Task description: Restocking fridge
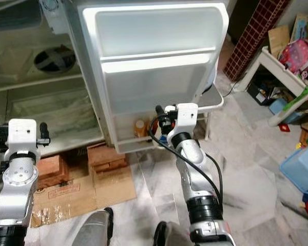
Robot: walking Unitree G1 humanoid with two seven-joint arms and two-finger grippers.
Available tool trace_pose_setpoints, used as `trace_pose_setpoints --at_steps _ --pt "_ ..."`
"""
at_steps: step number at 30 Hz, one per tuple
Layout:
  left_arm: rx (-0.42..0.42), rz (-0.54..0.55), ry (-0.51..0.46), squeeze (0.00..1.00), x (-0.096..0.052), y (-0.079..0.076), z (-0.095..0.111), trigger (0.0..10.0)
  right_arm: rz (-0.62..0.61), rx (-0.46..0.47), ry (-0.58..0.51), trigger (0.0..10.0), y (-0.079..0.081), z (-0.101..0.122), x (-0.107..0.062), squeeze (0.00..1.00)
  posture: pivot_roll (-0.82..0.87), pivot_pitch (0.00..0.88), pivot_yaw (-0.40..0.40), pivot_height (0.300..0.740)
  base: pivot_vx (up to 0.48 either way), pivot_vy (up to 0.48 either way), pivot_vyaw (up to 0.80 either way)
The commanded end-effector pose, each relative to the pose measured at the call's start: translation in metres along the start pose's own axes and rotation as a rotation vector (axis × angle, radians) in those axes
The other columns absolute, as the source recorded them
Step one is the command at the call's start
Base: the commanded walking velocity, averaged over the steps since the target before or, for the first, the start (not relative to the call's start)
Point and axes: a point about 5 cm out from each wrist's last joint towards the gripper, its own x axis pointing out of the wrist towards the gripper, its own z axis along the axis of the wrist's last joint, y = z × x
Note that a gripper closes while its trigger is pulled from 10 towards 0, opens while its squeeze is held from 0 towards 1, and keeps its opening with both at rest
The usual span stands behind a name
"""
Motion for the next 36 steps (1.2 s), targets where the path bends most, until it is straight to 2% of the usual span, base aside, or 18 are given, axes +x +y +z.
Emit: trace_pose_setpoints --at_steps 1,15,29,36 --pt "0.007 -0.011 0.014 0.0 -0.001 -0.003 -0.002 10.0 0.0 0.013 -0.039 10.0 -0.002 0.008 0.002 0.0 0.07 0.124 -0.056 0.74 0.0 0.0 0.0" --pt "-0.024 -0.021 -0.019 0.0 0.0 -0.005 0.004 10.0 0.022 0.017 -0.038 10.0 0.001 0.008 0.001 0.0 0.06 0.13 -0.06 0.74 0.0 0.0 0.0" --pt "-0.051 -0.022 -0.031 0.0 0.002 -0.006 0.007 10.0 0.041 0.002 -0.038 10.0 0.003 0.008 0.001 0.0 0.06 0.134 -0.06 0.74 0.413 0.0 0.0" --pt "-0.054 0.003 -0.032 0.0 0.001 -0.006 0.008 10.0 0.045 0.001 -0.039 10.0 0.003 0.008 0.0 0.0 0.06 0.135 -0.059 0.74 0.0 0.0 0.0"
